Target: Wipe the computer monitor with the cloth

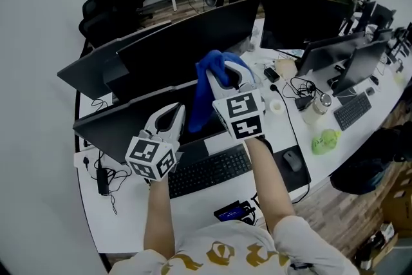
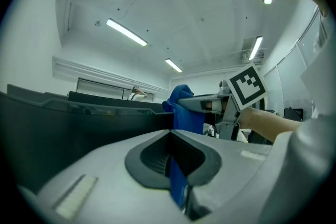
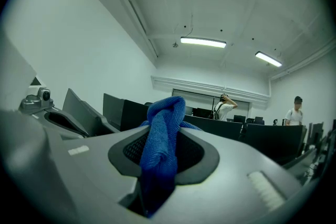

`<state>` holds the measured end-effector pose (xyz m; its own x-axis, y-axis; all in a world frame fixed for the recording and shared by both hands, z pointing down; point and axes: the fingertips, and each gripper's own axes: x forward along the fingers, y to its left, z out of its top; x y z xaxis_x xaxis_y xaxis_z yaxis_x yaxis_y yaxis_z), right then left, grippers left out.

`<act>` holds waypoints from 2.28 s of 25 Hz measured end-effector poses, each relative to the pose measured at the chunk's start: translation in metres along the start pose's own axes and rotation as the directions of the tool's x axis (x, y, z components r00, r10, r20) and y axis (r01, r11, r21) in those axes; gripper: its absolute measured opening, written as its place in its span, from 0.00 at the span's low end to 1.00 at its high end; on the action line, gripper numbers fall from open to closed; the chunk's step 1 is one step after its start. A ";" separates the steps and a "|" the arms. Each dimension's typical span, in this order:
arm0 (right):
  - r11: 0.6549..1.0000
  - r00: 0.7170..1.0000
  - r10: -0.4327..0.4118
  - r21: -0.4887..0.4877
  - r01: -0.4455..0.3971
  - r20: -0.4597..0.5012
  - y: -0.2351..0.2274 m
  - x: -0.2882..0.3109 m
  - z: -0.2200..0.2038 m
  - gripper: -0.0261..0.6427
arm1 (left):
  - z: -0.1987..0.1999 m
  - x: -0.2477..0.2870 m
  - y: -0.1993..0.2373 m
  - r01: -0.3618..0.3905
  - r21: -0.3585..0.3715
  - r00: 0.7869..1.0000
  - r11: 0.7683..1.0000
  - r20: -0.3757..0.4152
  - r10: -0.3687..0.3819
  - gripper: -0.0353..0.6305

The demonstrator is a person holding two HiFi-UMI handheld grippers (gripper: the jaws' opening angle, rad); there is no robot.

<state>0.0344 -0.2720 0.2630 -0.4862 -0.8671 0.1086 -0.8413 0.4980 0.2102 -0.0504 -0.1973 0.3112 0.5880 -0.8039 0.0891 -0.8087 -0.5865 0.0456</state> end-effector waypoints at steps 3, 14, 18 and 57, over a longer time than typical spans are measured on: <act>1.000 1.000 -0.001 0.012 0.001 0.003 -0.007 -0.002 -0.002 0.23 | 0.000 0.002 -0.002 -0.005 0.008 1.000 1.000 -0.006 0.005 0.05; 0.999 1.000 0.005 0.050 -0.006 0.010 -0.034 -0.008 -0.011 0.23 | -0.006 0.010 -0.012 -0.016 0.001 1.000 1.000 0.003 0.016 0.05; 0.998 1.000 0.004 0.067 -0.005 0.020 -0.043 -0.011 -0.012 0.23 | -0.010 0.014 -0.013 -0.022 0.000 1.000 1.000 -0.003 0.022 0.05; 0.816 0.984 0.059 0.560 -0.144 0.167 -0.116 -0.027 -0.052 0.24 | -0.039 0.033 -0.033 -0.053 -0.015 0.997 0.998 -0.065 0.052 0.05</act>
<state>0.1574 -0.3073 0.2861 -0.5679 -0.8220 -0.0429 -0.7486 0.5375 -0.3882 -0.0053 -0.2006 0.3519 0.5429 -0.8252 0.1560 -0.8389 -0.5414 0.0557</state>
